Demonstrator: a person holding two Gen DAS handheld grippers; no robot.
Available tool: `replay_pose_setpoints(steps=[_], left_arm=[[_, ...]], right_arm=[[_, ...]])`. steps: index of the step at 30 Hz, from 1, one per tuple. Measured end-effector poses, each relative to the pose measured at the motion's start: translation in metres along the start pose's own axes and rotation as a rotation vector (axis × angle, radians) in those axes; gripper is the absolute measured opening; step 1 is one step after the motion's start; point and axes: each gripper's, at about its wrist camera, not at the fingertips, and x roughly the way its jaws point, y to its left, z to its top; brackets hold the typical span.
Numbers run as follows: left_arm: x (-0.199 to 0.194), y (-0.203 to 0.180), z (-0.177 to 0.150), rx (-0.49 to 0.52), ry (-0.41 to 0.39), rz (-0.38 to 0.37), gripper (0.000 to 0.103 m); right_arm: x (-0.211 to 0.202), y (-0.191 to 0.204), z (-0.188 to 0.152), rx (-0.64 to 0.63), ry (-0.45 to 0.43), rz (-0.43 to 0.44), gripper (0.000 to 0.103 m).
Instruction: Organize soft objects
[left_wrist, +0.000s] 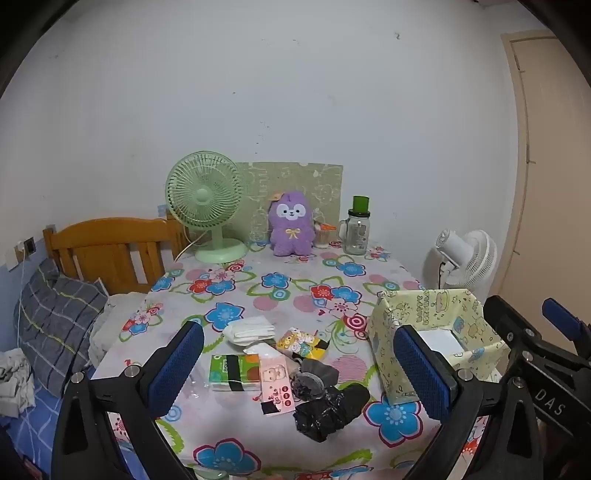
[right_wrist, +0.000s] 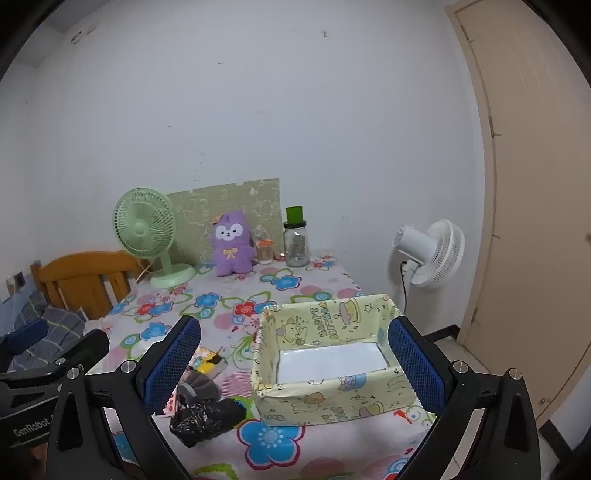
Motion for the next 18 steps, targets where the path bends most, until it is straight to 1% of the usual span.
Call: replay_pose_setpoints(steps=[3, 4, 6, 7, 8, 9, 12, 14, 18], left_arm=[[0.0049, 0.0020, 0.0012, -0.015, 0.018, -0.027, 0.103], [0.0087, 0.0015, -0.0002, -0.013, 0.035, -0.031, 0.103], [0.0076, 0.0024, -0.0053, -0.021, 0.014, -0.035, 0.103], [0.0073, -0.0023, -0.0053, -0.010, 0.006, -0.021, 0.103], [0.0052, 0.0023, -0.0055, -0.028, -0.006, -0.019, 0.103], [0.0023, 0.0018, -0.0064, -0.020, -0.025, -0.008, 0.103], [0.0081, 0.0003, -0.0025, -0.004, -0.012, -0.010, 0.103], [0.0071, -0.0025, -0.0073, -0.003, -0.023, -0.006, 0.103], [0.0098, -0.0037, -0.0074, -0.006, -0.015, -0.010, 0.103]], right_arm=[[-0.0004, 0.0024, -0.0021, -0.007, 0.009, -0.002, 0.103], [-0.0006, 0.0032, -0.0027, -0.008, 0.010, 0.001, 0.103], [0.0024, 0.0026, -0.0015, -0.012, 0.015, 0.008, 0.103], [0.0042, 0.0026, -0.0004, -0.013, 0.017, 0.008, 0.103], [0.0043, -0.0003, 0.0010, -0.013, 0.018, 0.012, 0.103], [0.0046, -0.0001, 0.0010, -0.016, 0.018, 0.013, 0.103], [0.0053, 0.0022, 0.0031, -0.034, 0.011, -0.004, 0.103], [0.0036, 0.0061, -0.0011, -0.030, 0.002, -0.020, 0.103], [0.0074, 0.0065, -0.0026, -0.027, 0.012, -0.019, 0.103]])
